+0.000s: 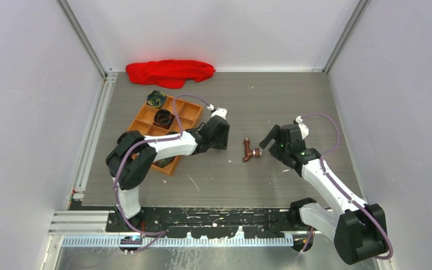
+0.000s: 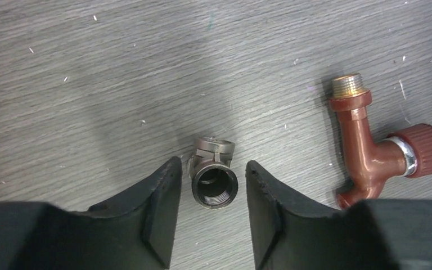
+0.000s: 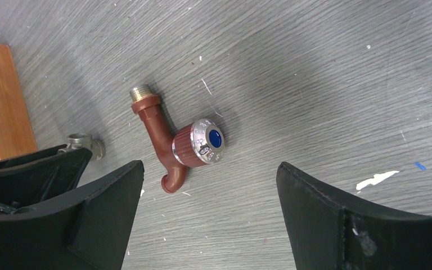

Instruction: Install the water faucets

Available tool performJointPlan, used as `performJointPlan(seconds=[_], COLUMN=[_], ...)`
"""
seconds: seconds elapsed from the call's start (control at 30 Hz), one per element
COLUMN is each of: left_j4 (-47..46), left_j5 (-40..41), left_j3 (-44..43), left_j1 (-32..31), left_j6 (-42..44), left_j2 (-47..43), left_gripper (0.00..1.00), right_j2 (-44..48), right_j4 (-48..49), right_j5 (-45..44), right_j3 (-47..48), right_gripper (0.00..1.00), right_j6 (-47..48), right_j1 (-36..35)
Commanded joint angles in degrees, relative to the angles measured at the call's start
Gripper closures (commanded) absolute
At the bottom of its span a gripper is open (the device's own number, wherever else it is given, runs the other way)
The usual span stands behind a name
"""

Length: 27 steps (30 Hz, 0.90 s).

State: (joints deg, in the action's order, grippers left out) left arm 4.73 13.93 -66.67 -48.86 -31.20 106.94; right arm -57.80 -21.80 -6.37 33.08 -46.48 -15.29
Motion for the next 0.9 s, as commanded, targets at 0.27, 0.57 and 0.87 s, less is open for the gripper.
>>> performJointPlan(seconds=[0.27, 0.57, 0.87], left_j4=[4.7, 12.5, 16.2], left_j5=[1.8, 3.4, 3.5], left_j3=[-3.0, -5.4, -2.9], left_j1=[-0.1, 0.1, 2.7], left_j6=[1.3, 2.5, -0.3], left_j2=[-6.0, -18.9, -28.5], left_gripper=[0.22, 0.14, 0.13], right_j2=[-3.9, -15.1, -25.4], right_j4=[4.8, 3.8, 4.0], right_j5=[-3.3, -11.8, -15.2], right_j3=[1.4, 5.2, 10.5], right_gripper=[0.08, 0.14, 0.35], right_j6=[-4.0, -13.5, -14.9], right_j1=[-7.7, -17.7, -20.6])
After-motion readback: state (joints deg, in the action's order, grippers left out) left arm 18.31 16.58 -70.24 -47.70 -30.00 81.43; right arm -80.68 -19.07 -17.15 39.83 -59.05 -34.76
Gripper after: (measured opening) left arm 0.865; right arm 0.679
